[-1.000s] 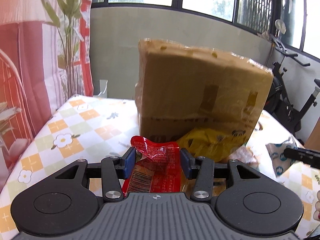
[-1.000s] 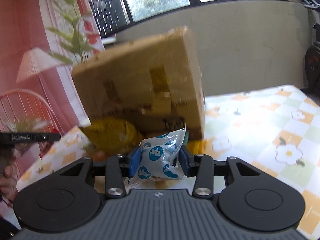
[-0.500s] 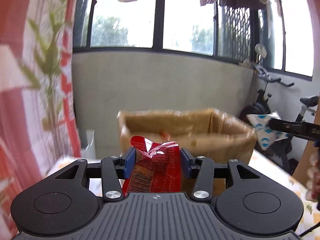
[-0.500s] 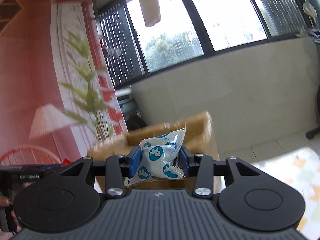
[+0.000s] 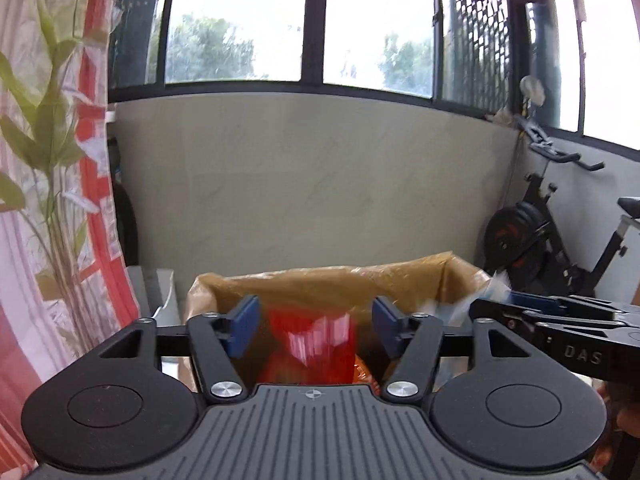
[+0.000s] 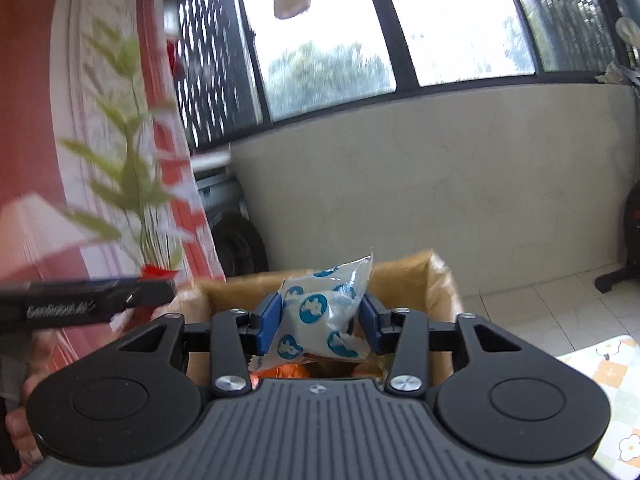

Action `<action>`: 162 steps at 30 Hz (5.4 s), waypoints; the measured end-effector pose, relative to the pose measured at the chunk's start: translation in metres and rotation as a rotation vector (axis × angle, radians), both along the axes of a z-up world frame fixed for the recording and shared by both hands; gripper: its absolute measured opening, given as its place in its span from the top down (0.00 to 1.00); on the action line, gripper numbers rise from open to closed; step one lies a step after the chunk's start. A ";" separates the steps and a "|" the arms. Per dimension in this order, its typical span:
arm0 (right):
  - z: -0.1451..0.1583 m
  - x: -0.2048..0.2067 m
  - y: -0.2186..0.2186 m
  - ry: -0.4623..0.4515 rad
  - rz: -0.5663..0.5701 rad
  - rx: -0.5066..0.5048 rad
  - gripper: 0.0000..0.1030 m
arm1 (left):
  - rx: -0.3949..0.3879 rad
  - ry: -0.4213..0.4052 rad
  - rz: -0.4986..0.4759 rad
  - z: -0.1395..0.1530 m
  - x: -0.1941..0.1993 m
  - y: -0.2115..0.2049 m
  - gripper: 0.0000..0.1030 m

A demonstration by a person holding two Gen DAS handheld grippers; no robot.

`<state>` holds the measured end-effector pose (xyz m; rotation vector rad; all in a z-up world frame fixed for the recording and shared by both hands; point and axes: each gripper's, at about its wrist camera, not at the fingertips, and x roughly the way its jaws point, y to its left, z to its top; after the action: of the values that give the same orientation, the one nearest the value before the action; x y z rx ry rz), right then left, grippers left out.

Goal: Organize snacks

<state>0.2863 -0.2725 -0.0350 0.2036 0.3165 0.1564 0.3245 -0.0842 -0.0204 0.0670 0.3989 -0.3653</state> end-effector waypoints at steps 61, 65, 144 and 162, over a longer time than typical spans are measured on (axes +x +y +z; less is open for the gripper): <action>-0.176 -0.064 -0.017 0.411 -0.052 -0.204 0.48 | -0.017 0.259 0.126 -0.114 -0.052 0.131 0.45; -0.180 -0.071 -0.020 0.432 -0.050 -0.232 0.53 | -0.025 0.259 0.121 -0.112 -0.055 0.134 0.45; -0.117 -0.123 -0.030 0.142 -0.042 -0.117 0.66 | -0.046 0.144 0.081 -0.087 -0.129 0.105 0.96; 0.003 -0.007 0.024 0.019 0.003 -0.211 0.66 | -0.004 -0.027 -0.011 0.016 -0.019 0.025 0.96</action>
<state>0.2792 -0.2489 -0.0317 -0.0040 0.3499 0.1230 0.3058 -0.0592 -0.0042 0.0701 0.3714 -0.3752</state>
